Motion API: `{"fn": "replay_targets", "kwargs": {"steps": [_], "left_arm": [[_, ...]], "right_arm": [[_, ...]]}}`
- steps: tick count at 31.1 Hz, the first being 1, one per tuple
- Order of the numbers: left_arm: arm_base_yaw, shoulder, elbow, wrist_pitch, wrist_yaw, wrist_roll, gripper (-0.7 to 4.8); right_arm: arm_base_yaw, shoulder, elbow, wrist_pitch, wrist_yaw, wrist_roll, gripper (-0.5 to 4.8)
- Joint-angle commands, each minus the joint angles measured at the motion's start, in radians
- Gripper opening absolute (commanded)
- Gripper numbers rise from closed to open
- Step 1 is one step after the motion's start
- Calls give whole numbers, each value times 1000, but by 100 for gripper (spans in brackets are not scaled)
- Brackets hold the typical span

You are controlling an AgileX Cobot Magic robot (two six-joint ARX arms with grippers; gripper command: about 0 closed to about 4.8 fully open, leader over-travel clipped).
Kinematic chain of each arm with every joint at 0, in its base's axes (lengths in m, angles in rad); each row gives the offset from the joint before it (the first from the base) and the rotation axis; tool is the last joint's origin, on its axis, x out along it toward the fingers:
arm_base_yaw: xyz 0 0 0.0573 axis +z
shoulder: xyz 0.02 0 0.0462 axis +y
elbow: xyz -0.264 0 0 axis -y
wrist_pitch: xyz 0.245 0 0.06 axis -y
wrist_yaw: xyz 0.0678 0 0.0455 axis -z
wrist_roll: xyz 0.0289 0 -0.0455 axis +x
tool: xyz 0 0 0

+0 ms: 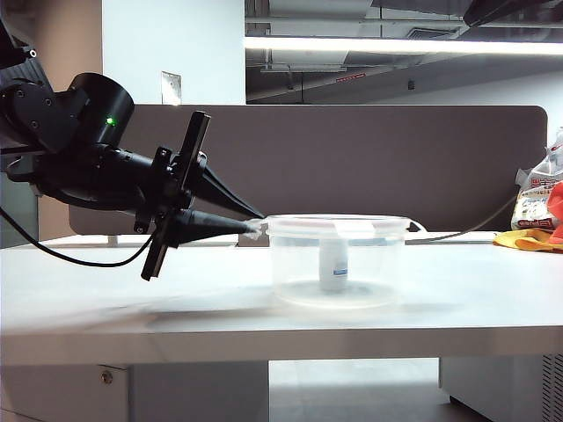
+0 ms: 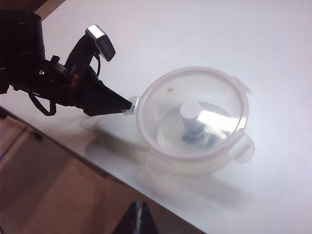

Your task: Remove the lid of the round box, pick up the small white medicine bottle inside, and place it on the table.

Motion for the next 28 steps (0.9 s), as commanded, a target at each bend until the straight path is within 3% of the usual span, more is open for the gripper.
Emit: {"fn": "replay_targets", "kwargs": {"steps": [1, 6, 10, 12, 15, 18, 28], "left_arm": [[-2, -2, 4, 13, 12, 26, 47], [-2, -2, 4, 14, 13, 40, -6], [-2, -2, 4, 13, 10, 40, -5], [-2, -2, 4, 13, 8, 40, 34], [-2, -2, 4, 13, -2, 24, 168], [-2, -2, 4, 13, -18, 17, 233], [-10, 16, 10, 33, -17, -25, 247]], "right_arm": [[1, 0, 4, 14, 2, -4, -8], [1, 0, 4, 14, 2, -4, -8], [1, 0, 4, 14, 2, -3, -8], [1, 0, 4, 13, 2, -4, -8], [1, 0, 4, 9, 2, -4, -8], [1, 0, 4, 10, 2, -4, -8], [1, 0, 4, 24, 1, -7, -8]]}}
